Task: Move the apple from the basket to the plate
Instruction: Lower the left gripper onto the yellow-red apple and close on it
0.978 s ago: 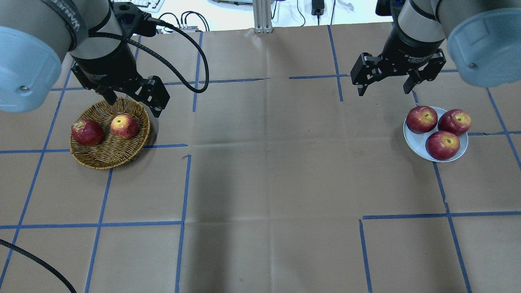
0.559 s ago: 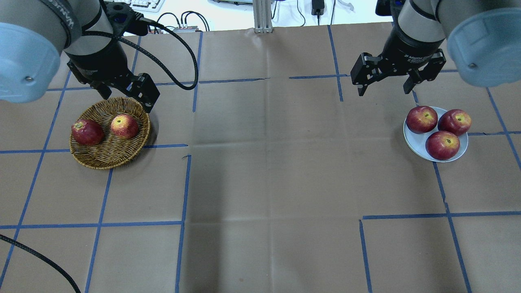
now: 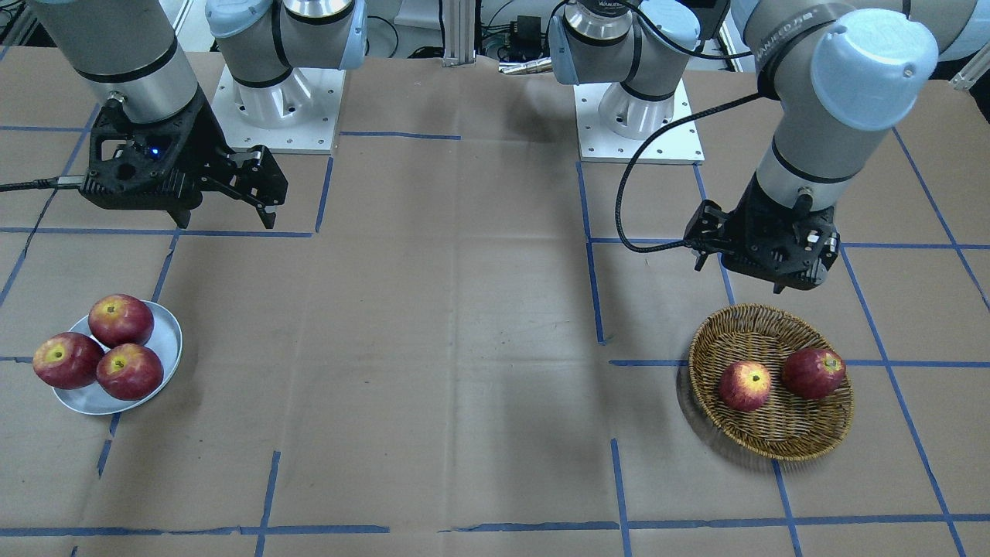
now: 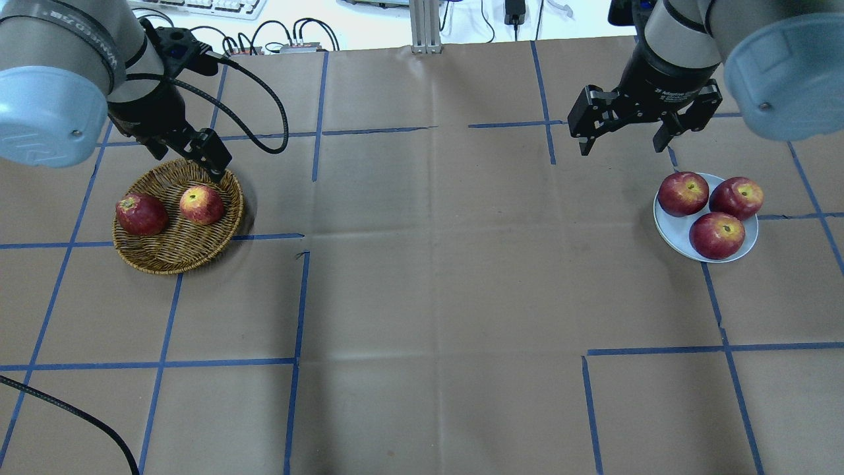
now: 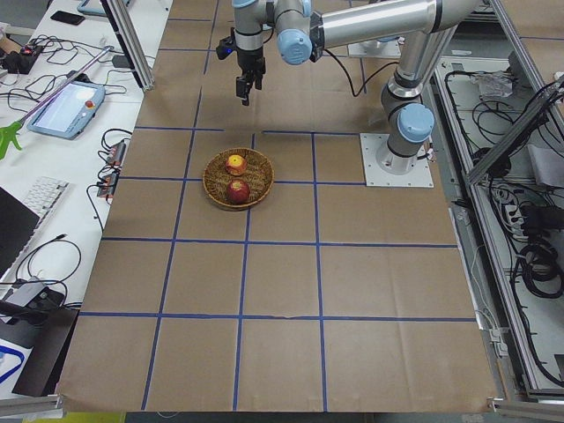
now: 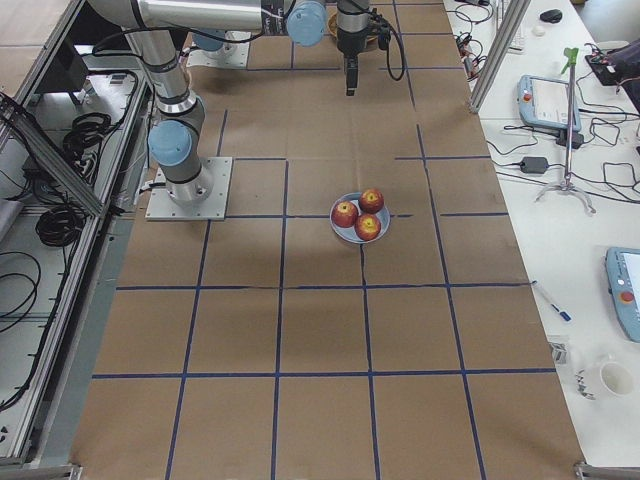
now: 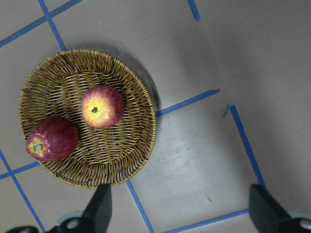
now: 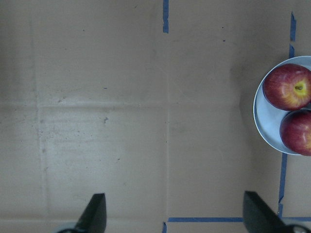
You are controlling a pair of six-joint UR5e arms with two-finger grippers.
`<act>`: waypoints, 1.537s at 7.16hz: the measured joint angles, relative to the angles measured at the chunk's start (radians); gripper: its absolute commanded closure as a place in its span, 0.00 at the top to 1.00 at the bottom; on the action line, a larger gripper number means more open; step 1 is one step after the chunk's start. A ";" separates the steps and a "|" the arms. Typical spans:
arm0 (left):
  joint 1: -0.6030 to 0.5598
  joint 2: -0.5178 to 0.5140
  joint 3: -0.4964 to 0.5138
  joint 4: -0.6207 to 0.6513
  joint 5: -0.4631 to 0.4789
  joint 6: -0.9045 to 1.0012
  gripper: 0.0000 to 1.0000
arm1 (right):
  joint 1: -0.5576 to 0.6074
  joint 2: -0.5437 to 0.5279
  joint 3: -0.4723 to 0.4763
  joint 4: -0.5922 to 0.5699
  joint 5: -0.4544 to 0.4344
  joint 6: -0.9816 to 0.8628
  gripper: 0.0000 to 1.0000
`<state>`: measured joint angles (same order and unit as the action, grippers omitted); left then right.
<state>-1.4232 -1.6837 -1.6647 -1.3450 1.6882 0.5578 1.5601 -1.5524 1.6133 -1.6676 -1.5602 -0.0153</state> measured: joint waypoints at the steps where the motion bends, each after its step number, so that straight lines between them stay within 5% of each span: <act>1: 0.028 -0.028 -0.012 0.041 0.000 0.034 0.99 | 0.000 0.000 0.000 0.000 0.000 0.000 1.00; 11: 0.163 -0.337 -0.044 0.322 -0.058 0.277 0.99 | 0.000 0.000 0.000 0.000 0.000 0.000 1.00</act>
<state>-1.2606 -2.0204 -1.7082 -1.0228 1.6304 0.8345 1.5600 -1.5524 1.6138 -1.6675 -1.5601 -0.0153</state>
